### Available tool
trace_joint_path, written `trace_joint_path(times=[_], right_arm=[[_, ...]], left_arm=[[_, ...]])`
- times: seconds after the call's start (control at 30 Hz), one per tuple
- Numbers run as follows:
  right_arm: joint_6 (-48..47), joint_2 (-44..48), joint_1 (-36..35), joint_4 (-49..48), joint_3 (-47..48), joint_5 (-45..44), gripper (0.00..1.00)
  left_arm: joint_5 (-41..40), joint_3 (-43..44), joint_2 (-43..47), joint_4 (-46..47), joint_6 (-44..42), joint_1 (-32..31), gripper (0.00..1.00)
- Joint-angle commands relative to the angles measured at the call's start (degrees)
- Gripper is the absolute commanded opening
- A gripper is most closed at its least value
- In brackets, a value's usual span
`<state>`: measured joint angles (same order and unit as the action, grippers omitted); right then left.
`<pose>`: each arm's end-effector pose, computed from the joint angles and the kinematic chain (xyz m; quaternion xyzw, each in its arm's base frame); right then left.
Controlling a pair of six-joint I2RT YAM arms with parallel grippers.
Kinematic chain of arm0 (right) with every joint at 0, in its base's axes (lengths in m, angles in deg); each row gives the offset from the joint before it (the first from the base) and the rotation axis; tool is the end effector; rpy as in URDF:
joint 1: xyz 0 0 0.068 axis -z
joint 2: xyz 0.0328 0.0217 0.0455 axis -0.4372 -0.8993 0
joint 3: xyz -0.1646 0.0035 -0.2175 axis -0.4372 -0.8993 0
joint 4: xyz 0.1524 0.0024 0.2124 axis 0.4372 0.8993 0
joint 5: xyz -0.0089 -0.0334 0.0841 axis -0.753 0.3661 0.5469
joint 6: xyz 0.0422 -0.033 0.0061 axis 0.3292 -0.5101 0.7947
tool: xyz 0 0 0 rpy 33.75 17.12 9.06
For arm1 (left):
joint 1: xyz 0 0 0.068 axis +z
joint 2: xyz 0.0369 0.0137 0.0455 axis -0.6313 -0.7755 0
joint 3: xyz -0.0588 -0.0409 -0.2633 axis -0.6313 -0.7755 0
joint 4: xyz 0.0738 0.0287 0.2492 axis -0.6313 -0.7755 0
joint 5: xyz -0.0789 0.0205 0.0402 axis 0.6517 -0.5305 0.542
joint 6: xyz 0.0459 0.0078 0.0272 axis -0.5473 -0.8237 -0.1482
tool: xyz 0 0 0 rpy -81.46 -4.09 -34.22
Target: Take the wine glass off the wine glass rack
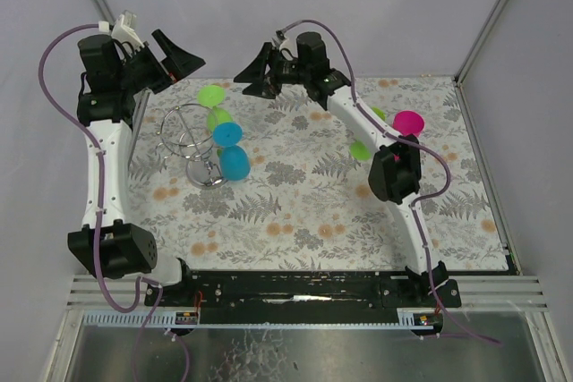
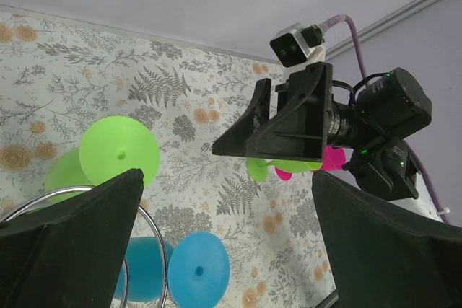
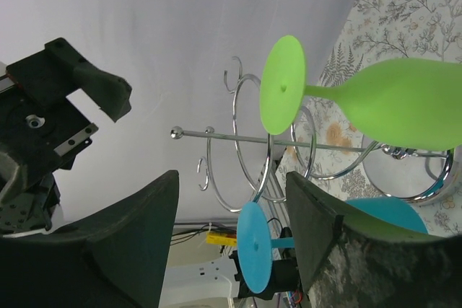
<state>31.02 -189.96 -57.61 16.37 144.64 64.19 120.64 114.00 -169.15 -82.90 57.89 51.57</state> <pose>0.4547 0.3105 0.3461 -0.0499 0.7259 0.6584 0.1926 0.3117 0.0449 0.4596 -0.0640 0.7716 -0.3551 0.5238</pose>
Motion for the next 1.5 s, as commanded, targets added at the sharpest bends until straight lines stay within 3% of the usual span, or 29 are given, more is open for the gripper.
trace_joint_path(times=[0.0, 0.47, 1.47], right_arm=[[0.78, -2.74, -1.57, -1.85, 4.96, -1.61, 0.67], [7.04, -7.26, -3.25, -12.14, 5.04, -4.72, 0.65], [11.02, -11.82, -4.53, -15.3, 7.24, -7.18, 0.52]], left_arm=[[-0.31, -1.4, 2.36, 3.32, 0.56, 0.33, 1.0], [0.5, -3.35, 3.2, 4.18, 1.08, 0.32, 1.0], [3.15, -6.73, 2.48, 7.62, 2.76, 0.4, 1.0]])
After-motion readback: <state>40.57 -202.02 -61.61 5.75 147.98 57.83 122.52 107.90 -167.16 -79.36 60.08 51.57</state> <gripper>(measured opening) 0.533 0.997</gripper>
